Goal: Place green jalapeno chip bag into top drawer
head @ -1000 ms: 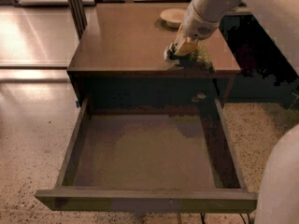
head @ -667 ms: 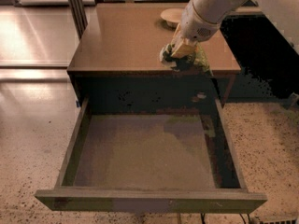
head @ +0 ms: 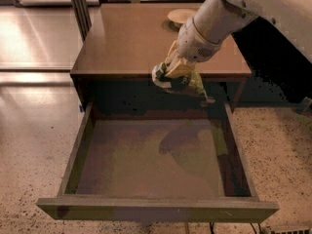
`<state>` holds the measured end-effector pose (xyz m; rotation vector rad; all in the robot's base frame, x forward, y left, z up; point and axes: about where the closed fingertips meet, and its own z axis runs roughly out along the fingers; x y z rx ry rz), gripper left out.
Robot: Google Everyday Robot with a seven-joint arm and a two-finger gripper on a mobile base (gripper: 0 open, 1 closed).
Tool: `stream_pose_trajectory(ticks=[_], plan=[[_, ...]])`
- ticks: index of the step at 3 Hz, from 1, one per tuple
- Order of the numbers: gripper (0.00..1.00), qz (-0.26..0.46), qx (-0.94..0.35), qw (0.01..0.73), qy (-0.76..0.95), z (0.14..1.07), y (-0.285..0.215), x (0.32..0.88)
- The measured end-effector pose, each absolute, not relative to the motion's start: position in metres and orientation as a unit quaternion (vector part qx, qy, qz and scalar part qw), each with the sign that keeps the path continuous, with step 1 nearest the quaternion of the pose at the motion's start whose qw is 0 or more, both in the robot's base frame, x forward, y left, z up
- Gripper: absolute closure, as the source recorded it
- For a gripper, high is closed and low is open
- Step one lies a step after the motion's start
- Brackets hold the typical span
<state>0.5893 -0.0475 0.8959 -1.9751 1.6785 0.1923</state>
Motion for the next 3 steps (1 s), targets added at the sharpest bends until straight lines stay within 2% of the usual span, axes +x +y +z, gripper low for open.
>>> stream_pose_trajectory(ticks=[1,3], plan=[[1.0,0.116,-0.748,0.262,0.599,0.87,-0.023,0.565],[1.0,0.127,-0.733,0.267,0.612,0.858,-0.018,0.551]])
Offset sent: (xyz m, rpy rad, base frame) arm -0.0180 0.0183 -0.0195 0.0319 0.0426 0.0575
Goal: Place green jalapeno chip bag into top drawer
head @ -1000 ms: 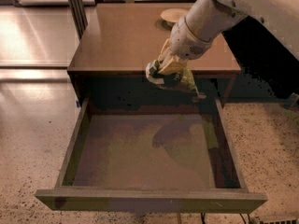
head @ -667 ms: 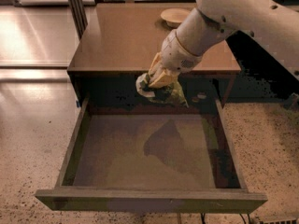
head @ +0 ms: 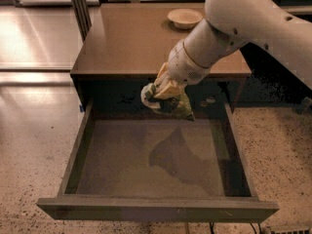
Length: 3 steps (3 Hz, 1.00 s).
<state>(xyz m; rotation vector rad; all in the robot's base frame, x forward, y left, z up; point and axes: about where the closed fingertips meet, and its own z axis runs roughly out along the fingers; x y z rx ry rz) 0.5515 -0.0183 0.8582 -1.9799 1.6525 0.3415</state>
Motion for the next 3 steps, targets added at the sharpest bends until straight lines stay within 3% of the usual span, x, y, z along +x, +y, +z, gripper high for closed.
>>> stream_pose_trajectory(ticks=[2,3], plan=[[1.0,0.158,-0.712,0.259,0.633,0.812,0.006,0.499],[1.0,0.159,-0.718,0.246,0.631,0.776,0.015,0.501]])
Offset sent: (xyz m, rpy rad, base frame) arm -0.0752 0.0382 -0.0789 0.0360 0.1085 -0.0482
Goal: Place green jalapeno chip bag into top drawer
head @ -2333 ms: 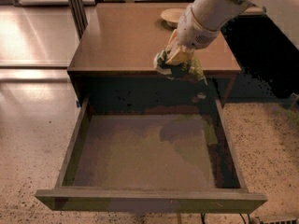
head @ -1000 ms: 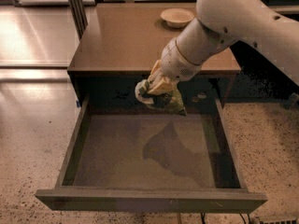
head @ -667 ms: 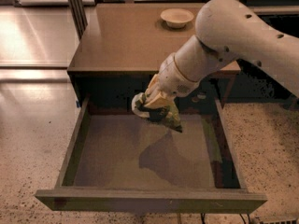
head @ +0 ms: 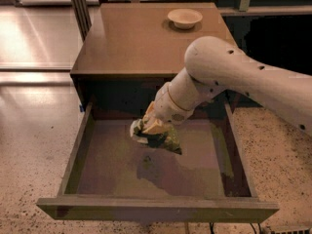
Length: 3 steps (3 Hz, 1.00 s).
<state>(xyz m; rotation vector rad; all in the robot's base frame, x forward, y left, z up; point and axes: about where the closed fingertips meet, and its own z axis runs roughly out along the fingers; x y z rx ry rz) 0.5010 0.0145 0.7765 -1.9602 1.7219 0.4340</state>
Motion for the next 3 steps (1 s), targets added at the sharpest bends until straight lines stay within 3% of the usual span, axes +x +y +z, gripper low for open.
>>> stream_pose_trajectory(ticks=[3], plan=[[1.0,0.178,-0.734,0.215,0.619,0.709,0.034,0.486]])
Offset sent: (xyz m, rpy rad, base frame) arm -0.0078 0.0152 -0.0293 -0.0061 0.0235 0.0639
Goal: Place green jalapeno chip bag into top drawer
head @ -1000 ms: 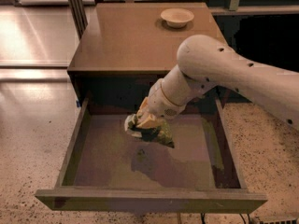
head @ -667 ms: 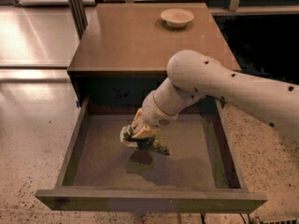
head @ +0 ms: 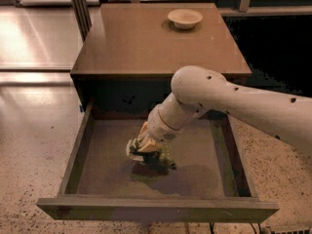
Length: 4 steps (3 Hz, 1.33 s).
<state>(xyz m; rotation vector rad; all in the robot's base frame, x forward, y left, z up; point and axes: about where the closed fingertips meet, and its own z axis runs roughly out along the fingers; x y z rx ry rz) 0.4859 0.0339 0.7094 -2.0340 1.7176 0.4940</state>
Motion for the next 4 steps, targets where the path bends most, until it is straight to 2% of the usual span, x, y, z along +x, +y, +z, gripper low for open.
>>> stream_pose_trajectory(ticks=[1,4], plan=[[0.81,0.178,-0.734,0.215,0.619,0.7094,0.0339,0.4859],[0.12,0.178,-0.734,0.215,0.619,0.7094,0.0339,0.4859]])
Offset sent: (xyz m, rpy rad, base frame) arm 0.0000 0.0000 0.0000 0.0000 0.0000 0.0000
